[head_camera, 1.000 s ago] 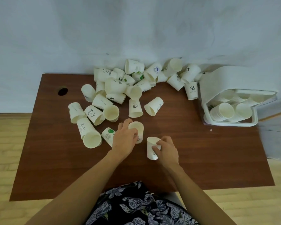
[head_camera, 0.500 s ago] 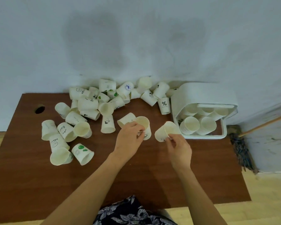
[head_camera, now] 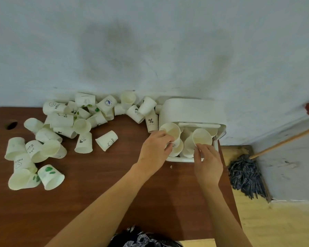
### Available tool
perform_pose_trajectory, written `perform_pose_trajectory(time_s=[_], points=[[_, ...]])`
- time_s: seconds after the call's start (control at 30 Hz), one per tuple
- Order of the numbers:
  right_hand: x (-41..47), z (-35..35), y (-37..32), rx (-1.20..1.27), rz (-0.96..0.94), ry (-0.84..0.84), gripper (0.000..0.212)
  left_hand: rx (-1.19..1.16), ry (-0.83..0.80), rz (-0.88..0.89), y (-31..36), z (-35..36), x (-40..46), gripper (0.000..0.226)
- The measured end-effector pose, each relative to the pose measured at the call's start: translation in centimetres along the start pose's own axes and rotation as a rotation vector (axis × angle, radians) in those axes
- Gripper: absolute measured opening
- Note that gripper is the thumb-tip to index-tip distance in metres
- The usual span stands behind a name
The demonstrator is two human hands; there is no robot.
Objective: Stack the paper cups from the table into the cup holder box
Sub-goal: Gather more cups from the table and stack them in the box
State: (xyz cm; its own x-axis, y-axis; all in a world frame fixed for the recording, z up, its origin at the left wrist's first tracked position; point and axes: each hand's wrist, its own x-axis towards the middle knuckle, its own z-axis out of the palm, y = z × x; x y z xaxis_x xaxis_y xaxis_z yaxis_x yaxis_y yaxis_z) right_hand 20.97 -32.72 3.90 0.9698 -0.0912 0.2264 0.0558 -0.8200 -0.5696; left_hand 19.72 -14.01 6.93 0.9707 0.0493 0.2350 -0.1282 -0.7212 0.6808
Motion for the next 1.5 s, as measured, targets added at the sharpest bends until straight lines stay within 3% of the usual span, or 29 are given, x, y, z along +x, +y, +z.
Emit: perform_pose_trajectory(time_s=[0.2,0.5,0.67,0.87,1.03,1.2,1.37,1.5], points=[[1.3,0.9,1.8,-0.053,0.030,-0.162,0.022,0.122,-0.133,-0.018,0.1,3.1,1.3,0.013],[1.9,1.3,2.7,-0.038,0.052,-0.259,0.028,0.193,-0.278,-0.056,-1.1,5.3,1.6,0.018],[1.3,1.4,1.5,0.038,0.057,-0.233,0.024,0.164,-0.262,-0.052,-1.6,4.8,1.3,0.022],[-0.7,3.6,-2.0,0.089,-0.057,-0.315,0.020,0.146,-0.191,-0.108,-3.6,1.6,-0.6,0.021],[-2.3,6.6,-6.1,0.066,-0.143,-0.426,0.019,0.210,-0.169,-0.202,-7.6,-2.5,-3.8,0.018],[-4.2,10.2,-10.5,0.039,-0.198,-0.565,0.020,0.274,-0.126,-0.407,-13.6,-7.0,-7.0,0.017],[-5.4,14.5,-14.4,-0.009,-0.229,-0.710,0.023,0.340,-0.080,-0.605,-20.3,-12.0,-8.5,0.026],[-5.6,17.7,-17.0,-0.053,-0.226,-0.786,0.023,0.356,-0.109,-0.645,-24.8,-14.2,-8.4,0.036]])
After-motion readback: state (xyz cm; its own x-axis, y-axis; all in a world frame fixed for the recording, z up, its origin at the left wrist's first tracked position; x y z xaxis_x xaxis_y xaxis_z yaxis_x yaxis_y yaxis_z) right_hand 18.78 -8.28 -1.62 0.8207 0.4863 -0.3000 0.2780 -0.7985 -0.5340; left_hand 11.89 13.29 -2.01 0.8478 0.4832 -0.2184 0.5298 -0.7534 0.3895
